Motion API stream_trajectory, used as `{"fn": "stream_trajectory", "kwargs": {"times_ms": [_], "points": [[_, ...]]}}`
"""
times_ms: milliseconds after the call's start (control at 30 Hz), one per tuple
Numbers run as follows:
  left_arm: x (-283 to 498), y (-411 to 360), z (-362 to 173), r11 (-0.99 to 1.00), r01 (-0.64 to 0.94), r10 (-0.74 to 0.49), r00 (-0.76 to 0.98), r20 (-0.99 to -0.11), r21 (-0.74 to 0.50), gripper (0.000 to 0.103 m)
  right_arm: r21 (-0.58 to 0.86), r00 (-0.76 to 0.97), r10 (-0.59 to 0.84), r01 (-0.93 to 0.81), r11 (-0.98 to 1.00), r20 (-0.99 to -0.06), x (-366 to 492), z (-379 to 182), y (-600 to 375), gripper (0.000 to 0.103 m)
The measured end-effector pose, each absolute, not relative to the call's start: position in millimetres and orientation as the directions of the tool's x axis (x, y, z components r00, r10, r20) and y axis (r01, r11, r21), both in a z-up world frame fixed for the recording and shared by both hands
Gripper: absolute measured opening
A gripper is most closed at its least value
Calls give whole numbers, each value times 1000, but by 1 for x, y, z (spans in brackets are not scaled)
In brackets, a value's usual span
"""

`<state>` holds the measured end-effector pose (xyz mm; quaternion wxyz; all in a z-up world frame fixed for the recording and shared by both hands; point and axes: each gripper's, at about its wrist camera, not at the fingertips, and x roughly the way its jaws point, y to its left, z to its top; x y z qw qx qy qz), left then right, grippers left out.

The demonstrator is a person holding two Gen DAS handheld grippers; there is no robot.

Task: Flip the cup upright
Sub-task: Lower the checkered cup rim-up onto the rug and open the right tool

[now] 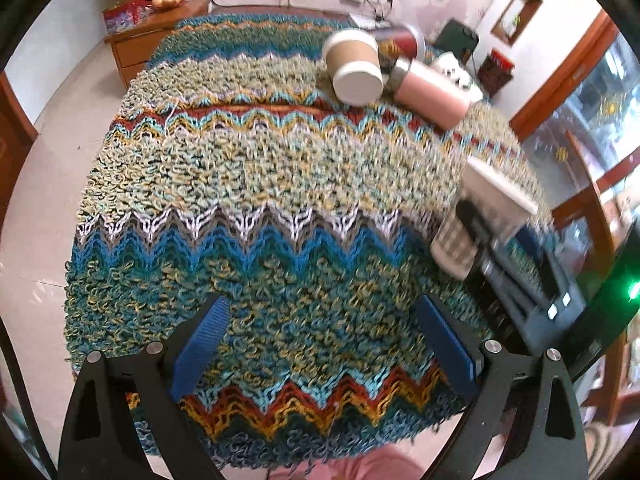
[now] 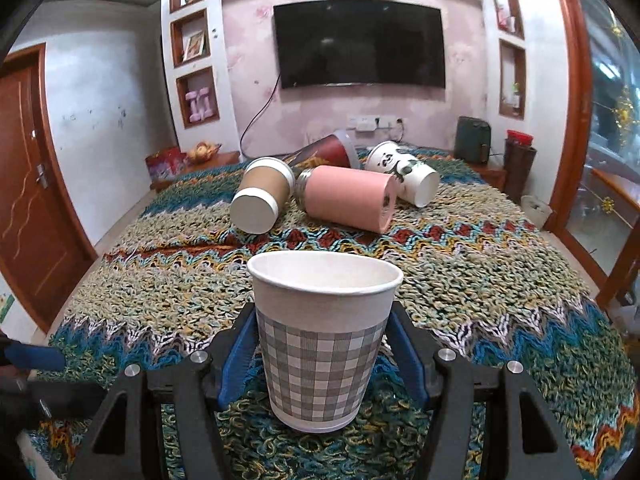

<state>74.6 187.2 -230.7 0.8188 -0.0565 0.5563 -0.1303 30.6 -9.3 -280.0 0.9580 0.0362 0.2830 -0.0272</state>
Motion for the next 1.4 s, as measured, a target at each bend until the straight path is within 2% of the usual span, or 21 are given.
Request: {"fn": "stream_trajectory", "kwargs": {"times_ms": [233, 500, 567, 633, 933, 1067, 1233, 1400], "points": [[75, 189, -225, 952, 130, -307, 393, -867, -278, 96, 16, 863, -55, 73, 997, -502, 8, -283, -2, 65], [69, 185, -220, 948, 147, -318, 410, -855, -282, 96, -47, 846, -69, 52, 998, -528, -4, -288, 7, 66], [67, 183, -218, 947, 154, -321, 414, -852, -282, 96, -60, 840, -71, 46, 997, -538, -5, -288, 8, 69], [69, 181, -216, 945, 160, -328, 416, -849, -286, 96, -64, 848, -67, 39, 997, -525, -9, -285, 8, 77], [70, 172, -194, 934, 200, -355, 450, -819, -295, 96, -61, 851, -56, 28, 998, -522, -29, -270, 3, 77], [70, 167, -172, 932, 227, -360, 464, -809, -284, 96, -17, 846, -37, 34, 999, -532, -48, -246, -5, 77], [65, 161, -134, 936, 249, -344, 491, -800, -249, 96, 65, 809, -10, 60, 996, -588, -52, -191, -21, 77], [62, 159, -91, 947, 234, -315, 521, -793, -222, 96, 77, 771, -20, 89, 993, -636, -44, -138, -32, 77]]}}
